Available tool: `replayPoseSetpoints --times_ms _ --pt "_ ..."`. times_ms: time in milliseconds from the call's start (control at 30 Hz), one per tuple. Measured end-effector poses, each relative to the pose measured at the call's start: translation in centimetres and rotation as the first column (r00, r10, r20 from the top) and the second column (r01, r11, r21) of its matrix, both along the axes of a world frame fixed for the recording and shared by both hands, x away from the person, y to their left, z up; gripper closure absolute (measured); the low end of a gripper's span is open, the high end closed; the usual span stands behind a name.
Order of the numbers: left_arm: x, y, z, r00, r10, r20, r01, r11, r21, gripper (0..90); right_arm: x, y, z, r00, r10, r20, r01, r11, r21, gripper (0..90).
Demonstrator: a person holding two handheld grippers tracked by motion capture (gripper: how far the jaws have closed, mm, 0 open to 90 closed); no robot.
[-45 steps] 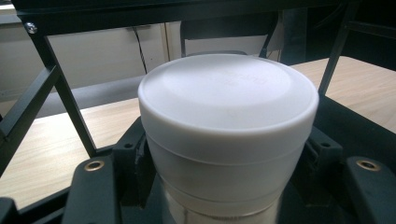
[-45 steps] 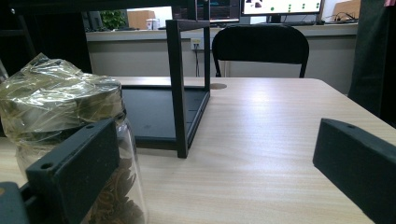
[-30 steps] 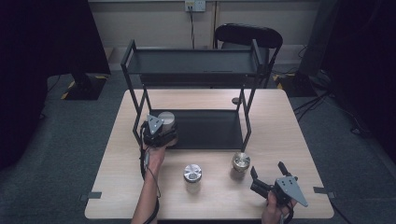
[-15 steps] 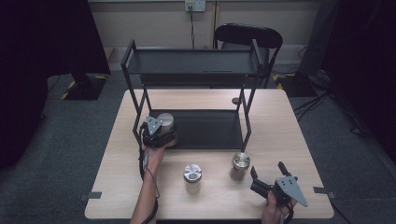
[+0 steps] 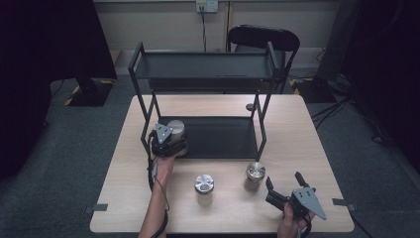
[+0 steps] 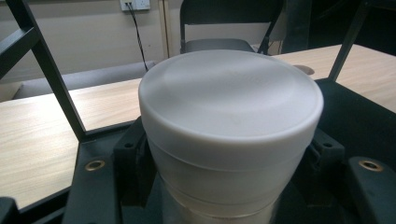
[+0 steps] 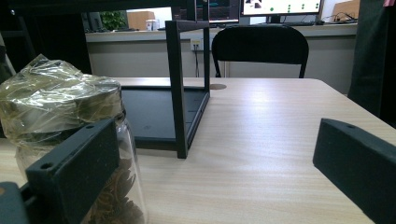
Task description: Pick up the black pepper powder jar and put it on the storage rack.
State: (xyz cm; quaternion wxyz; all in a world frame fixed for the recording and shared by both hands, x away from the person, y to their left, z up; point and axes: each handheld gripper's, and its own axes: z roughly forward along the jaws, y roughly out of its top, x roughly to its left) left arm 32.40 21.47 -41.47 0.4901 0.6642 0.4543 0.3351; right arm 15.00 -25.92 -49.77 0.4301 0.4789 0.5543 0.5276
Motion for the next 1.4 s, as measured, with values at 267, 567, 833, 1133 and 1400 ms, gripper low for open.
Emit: replayPoseSetpoints --times_ms 267,567,833,1133,1400 --pt "-0.2 0.2 -0.4 0.9998 -0.008 0.019 0.009 0.9998 -0.017 32.4 0.0 0.0 0.0 1.0000 -0.001 0.000 0.001 1.000 0.001 0.0" --pt "-0.7 -0.2 0.7 0.9985 0.023 0.050 -0.022 0.9994 -0.026 17.1 0.0 0.0 0.0 1.0000 -0.001 -0.002 0.001 1.000 0.001 0.0" --pt "-1.6 -0.2 1.3 0.9953 0.013 0.096 -0.009 0.9991 -0.042 8.8 0.0 0.0 0.0 1.0000 -0.002 -0.002 0.002 1.000 0.001 0.0" --pt "-2.4 -0.2 1.9 0.9881 0.035 0.150 -0.025 0.9974 -0.068 0.3 0.0 0.0 0.0 1.0000 -0.001 -0.002 0.001 1.000 0.002 0.0" --pt "-3.2 -0.1 1.7 0.9845 0.033 0.172 -0.020 0.9970 -0.075 1.0 0.0 0.0 0.0 1.0000 -0.001 0.001 0.001 1.000 0.002 0.0"
